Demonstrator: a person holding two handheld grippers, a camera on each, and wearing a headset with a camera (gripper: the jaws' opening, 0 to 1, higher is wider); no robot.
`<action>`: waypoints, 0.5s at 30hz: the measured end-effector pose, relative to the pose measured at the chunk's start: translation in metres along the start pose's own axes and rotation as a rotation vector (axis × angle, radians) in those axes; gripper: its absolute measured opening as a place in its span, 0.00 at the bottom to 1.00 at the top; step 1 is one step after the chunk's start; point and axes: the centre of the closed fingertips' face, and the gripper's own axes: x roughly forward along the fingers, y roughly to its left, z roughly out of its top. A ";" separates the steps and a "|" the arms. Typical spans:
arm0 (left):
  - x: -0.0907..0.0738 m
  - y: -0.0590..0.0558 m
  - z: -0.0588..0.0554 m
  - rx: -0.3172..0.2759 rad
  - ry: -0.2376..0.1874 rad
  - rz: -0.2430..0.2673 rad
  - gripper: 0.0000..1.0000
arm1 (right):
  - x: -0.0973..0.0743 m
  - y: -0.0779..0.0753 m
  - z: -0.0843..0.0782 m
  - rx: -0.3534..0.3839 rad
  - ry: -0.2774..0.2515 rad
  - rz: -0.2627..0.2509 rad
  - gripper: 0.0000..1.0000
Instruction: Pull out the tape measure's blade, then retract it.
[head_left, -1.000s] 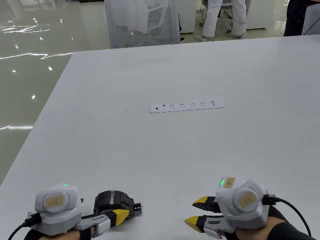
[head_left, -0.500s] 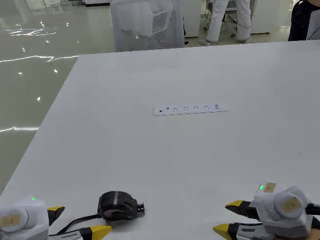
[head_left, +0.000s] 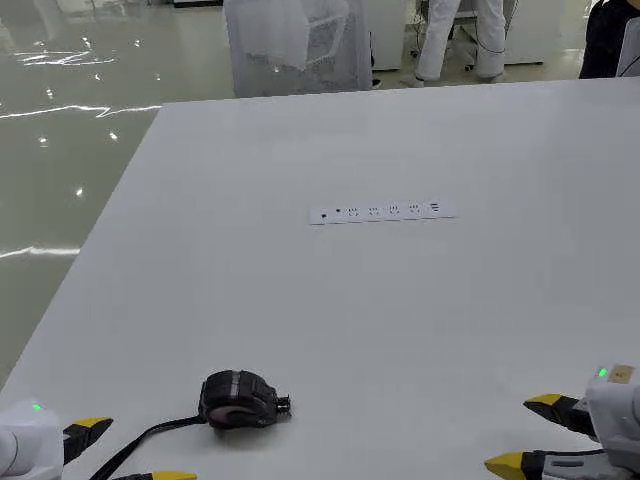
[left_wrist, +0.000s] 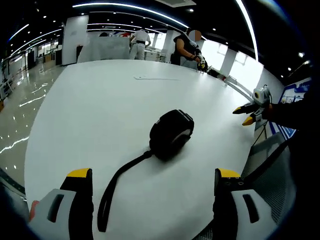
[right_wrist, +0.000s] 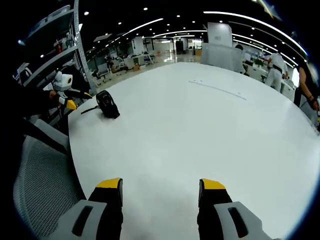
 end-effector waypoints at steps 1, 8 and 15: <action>0.000 -0.001 0.002 0.008 -0.009 -0.004 0.99 | -0.003 -0.003 -0.004 0.007 0.002 -0.007 0.60; -0.007 -0.001 -0.002 -0.013 -0.013 0.010 0.99 | -0.017 -0.015 -0.021 0.034 0.012 -0.041 0.63; -0.013 -0.001 0.000 -0.016 -0.007 -0.009 0.99 | -0.029 -0.019 -0.027 0.045 0.012 -0.058 0.66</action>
